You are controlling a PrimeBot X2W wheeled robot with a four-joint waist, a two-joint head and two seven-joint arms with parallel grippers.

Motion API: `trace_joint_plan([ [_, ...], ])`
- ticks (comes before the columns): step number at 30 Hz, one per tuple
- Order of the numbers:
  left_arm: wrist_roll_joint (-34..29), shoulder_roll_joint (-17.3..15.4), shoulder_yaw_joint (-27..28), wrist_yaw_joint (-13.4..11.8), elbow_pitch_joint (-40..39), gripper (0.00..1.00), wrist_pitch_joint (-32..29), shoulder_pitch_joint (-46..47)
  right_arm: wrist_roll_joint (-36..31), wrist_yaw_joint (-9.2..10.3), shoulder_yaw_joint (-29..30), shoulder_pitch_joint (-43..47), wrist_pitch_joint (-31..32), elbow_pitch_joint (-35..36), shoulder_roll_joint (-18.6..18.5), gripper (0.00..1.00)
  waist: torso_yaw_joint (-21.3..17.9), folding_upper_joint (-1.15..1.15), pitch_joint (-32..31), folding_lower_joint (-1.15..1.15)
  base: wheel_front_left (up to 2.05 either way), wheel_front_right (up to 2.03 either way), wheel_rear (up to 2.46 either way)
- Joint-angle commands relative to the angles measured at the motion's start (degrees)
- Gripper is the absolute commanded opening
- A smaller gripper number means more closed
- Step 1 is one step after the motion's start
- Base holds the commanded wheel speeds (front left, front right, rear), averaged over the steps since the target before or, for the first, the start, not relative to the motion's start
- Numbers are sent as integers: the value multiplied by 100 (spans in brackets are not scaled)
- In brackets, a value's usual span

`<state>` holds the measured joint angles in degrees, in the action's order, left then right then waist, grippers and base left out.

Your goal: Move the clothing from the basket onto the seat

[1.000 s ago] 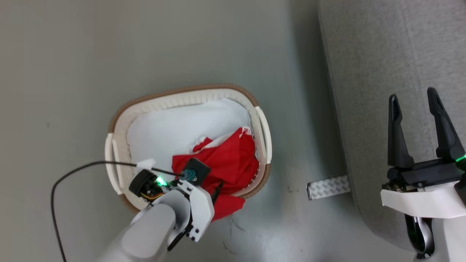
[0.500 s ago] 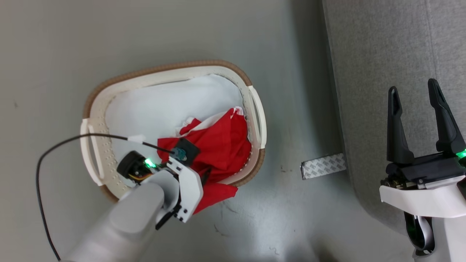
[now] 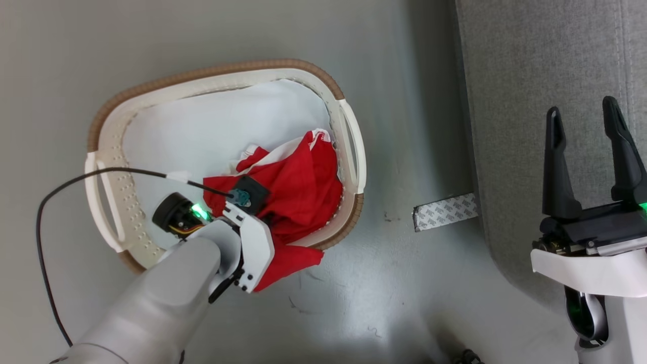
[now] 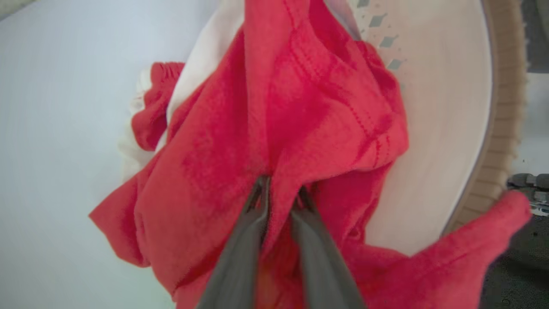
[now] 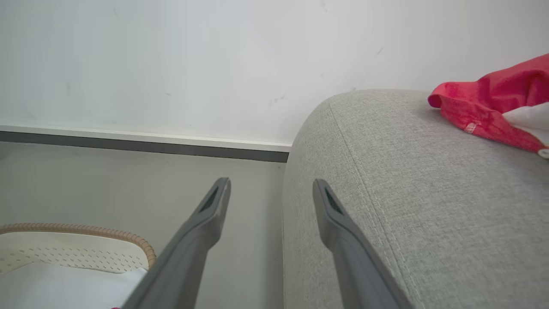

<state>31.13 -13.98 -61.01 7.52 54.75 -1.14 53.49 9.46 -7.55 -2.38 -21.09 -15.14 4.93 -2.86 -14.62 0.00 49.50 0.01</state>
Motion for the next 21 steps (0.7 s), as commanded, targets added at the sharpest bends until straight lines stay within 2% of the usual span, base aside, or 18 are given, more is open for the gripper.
trace_joint_plan([
  [1,125,-8,-8,-9,26,0,159,63,14,12,57,-50,-1,-16,-6,100,39,0,-76,-1,0,0,0],
  [6,453,136,163,-9,80,0,650,-34,43,12,109,66,-1,-129,-7,100,186,0,-532,-1,0,0,0],
  [12,747,236,394,-35,52,0,1223,-350,27,12,83,262,-1,-367,-7,100,398,0,-1545,-1,0,0,0],
  [16,883,275,526,-114,-77,0,1431,-643,52,12,68,512,-1,-576,-8,100,530,0,-2369,-1,0,0,0],
  [21,1087,269,738,-376,-421,0,1547,-1036,77,12,71,937,-1,-818,-9,100,678,0,-3346,-1,0,0,0],
])
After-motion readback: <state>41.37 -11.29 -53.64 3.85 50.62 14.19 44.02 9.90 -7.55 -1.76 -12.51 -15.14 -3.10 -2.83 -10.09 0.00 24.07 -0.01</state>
